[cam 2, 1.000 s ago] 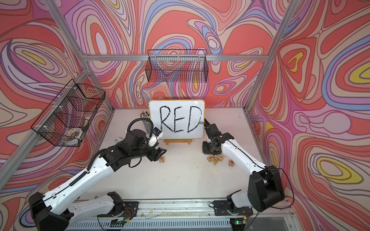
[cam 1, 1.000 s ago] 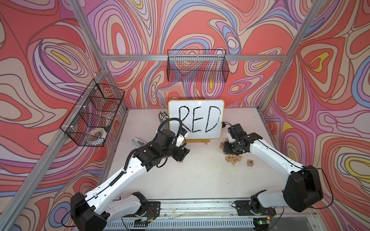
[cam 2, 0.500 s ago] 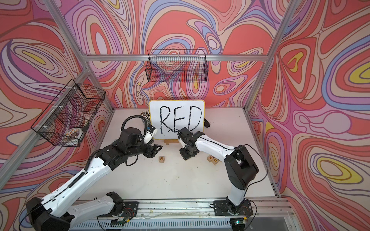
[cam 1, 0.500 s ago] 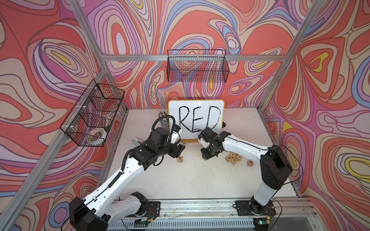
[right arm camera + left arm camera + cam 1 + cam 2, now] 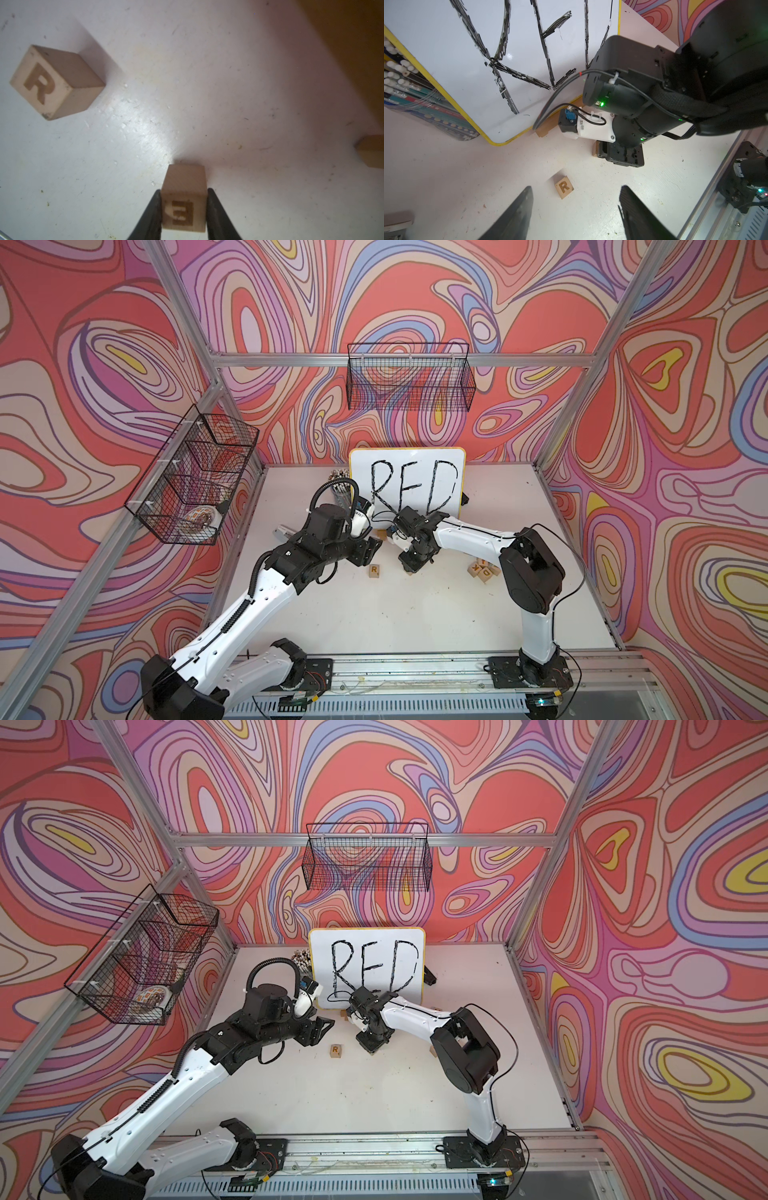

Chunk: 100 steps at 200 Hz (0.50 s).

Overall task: Assemble the uppercase word "red" with letter blocks
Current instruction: Place the letter block at the center of the board.

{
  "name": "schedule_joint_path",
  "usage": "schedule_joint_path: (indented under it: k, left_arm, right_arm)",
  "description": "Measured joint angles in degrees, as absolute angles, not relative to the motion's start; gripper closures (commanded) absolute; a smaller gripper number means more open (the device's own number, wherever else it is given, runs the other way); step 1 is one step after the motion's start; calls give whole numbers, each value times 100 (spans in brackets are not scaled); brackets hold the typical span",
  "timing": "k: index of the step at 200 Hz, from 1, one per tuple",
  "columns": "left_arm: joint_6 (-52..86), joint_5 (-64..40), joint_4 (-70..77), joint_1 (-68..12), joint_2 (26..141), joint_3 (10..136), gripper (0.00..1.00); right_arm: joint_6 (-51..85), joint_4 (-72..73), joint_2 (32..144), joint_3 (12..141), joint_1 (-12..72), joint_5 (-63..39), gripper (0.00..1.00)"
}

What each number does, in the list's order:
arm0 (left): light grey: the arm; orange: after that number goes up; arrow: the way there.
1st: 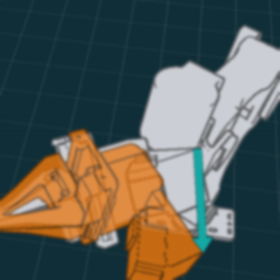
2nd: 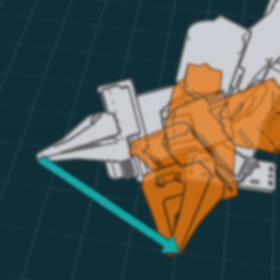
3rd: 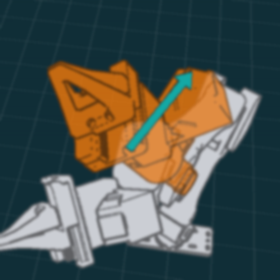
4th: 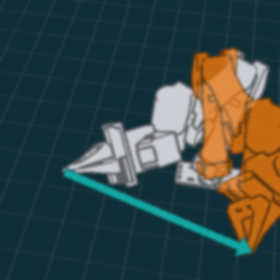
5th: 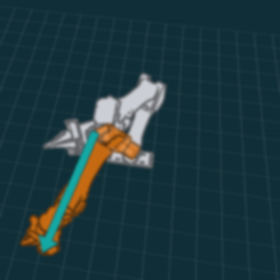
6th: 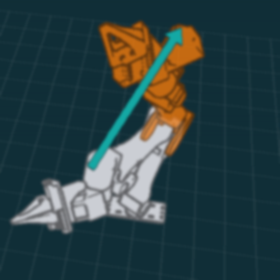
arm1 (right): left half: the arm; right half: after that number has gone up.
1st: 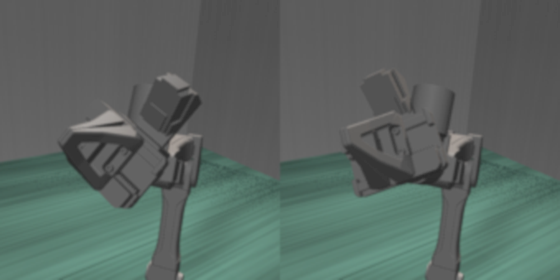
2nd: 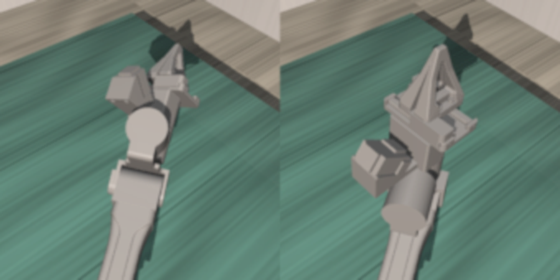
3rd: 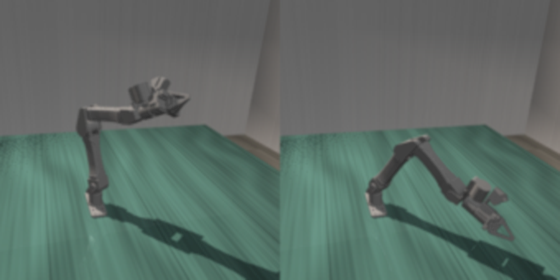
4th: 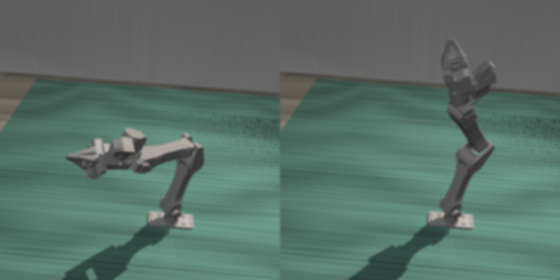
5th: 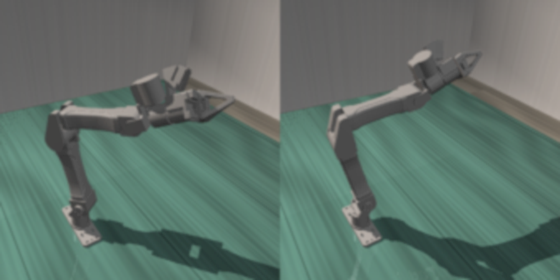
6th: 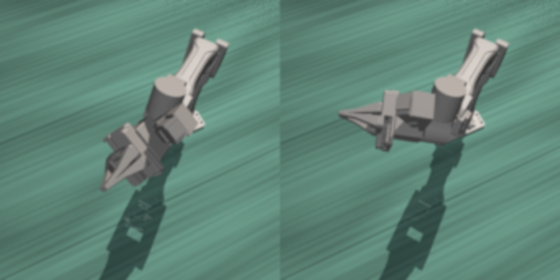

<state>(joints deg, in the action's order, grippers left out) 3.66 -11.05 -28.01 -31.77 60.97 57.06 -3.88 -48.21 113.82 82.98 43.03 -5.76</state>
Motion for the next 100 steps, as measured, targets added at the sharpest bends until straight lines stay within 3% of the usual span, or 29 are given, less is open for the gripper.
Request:
schedule_joint_path:
  k: [100]
  left_arm:
    - [366, -1157, -2801, -3177, 6097, 5704, 31]
  right_arm:
    - [-611, -4829, 11467, 8374, 4471, -416, 62]
